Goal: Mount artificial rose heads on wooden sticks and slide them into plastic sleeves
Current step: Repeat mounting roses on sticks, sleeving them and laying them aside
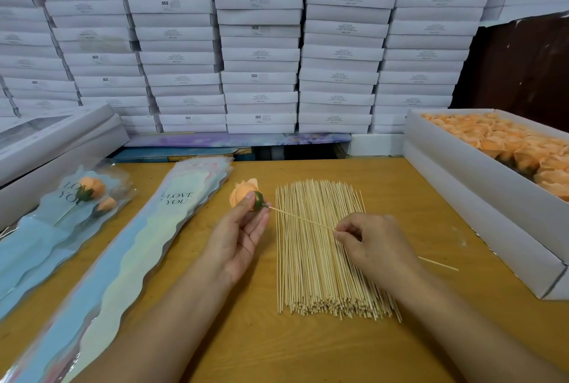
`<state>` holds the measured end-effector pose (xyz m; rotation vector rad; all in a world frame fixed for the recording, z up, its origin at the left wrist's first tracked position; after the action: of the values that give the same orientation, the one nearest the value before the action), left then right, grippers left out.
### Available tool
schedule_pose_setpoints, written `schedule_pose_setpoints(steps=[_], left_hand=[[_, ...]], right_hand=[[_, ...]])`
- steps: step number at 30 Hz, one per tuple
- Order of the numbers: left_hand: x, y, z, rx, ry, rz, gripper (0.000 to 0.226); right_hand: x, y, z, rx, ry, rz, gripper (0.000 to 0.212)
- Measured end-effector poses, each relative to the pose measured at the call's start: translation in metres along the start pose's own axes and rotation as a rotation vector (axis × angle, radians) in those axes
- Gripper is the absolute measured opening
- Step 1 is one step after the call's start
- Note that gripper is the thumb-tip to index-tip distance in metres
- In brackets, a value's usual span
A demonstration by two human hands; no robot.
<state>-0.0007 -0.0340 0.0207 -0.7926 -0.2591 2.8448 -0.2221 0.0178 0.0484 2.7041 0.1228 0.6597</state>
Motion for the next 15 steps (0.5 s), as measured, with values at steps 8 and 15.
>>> schedule_pose_setpoints(steps=[8, 15], left_hand=[[0.0012, -0.0003, 0.0001, -0.005, 0.007, -0.009, 0.035], [0.0021, -0.0009, 0.0002, -0.013, 0.009, -0.014, 0.032]], right_hand=[[0.0010, -0.0009, 0.0008, -0.023, 0.012, -0.057, 0.009], [0.0019, -0.0003, 0.0030, 0.008, -0.032, -0.081, 0.013]])
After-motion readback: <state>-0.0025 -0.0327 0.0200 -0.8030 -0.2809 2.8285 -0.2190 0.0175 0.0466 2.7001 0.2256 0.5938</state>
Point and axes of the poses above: each hand's wrist, its own y-axis towards the middle knuckle, its own z-axis out of the palm, x = y × z, the point moved 5 cm from there along y, towards the middle knuckle, and after that the axes turned 9 degrees about -y, right-handed, at the moved point
